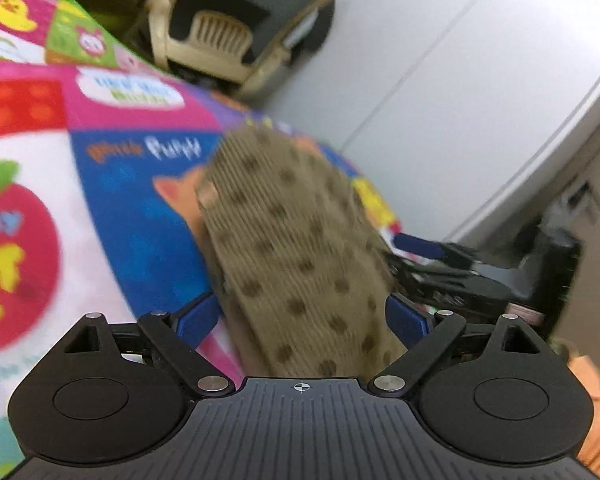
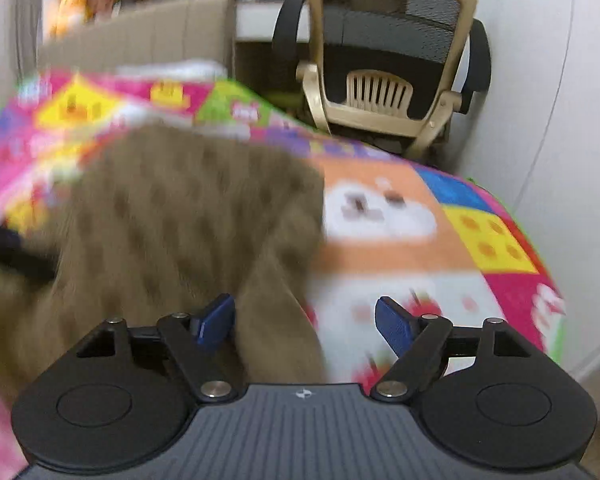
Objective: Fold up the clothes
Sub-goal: 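Fold the dress edge over with the right gripper beside the left gripper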
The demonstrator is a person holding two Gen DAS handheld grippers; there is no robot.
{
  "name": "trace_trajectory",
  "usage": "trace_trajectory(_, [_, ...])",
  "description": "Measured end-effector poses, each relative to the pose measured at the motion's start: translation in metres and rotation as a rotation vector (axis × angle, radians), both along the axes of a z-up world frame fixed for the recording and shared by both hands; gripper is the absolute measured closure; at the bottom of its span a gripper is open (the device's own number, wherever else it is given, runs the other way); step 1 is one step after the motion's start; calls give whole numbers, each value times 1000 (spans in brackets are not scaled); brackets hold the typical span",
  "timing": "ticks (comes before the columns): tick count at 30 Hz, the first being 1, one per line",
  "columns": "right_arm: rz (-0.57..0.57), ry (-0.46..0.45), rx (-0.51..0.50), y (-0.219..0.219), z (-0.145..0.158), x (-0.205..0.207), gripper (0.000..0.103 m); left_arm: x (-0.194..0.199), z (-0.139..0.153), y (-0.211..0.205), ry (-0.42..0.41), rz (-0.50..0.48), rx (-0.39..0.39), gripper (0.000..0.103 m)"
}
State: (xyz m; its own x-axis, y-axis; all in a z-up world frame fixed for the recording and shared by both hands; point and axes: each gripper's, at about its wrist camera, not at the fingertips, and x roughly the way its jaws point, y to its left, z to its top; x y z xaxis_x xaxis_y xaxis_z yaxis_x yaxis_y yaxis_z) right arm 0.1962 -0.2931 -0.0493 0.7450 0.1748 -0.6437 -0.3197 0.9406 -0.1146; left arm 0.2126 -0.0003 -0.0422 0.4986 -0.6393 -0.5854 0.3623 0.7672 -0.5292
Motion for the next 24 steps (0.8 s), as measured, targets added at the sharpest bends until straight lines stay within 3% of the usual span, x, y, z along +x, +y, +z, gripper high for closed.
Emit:
trace_trajectory(4, [8,-49,-18,-3,-3,-18,23,-2,-7,-19,-6,2,116,8])
trace_trajectory(7, [-4,-76,-9,-1,-8,-20,19,-11,19,-16,-115,43,156,9])
trace_trajectory(9, [-9,-82,4,-3,-9,-20,17,-17,46,-12,-247,95,194,10])
trace_trajectory(12, [-18,-65,40,-9,-10,-17,14,-14,71,-17,-354,107,207,22])
trace_trajectory(17, [-30,-67,42,-10,-12,-17,12,29,56,-45,-235,-10,103,30])
trace_trajectory(21, [-32,-72,32,-7,-11,-18,10,54,26,-53,-174,-24,125,30])
trace_trajectory(24, [-36,-73,32,-7,-10,-19,9,51,25,-52,-175,-45,141,29])
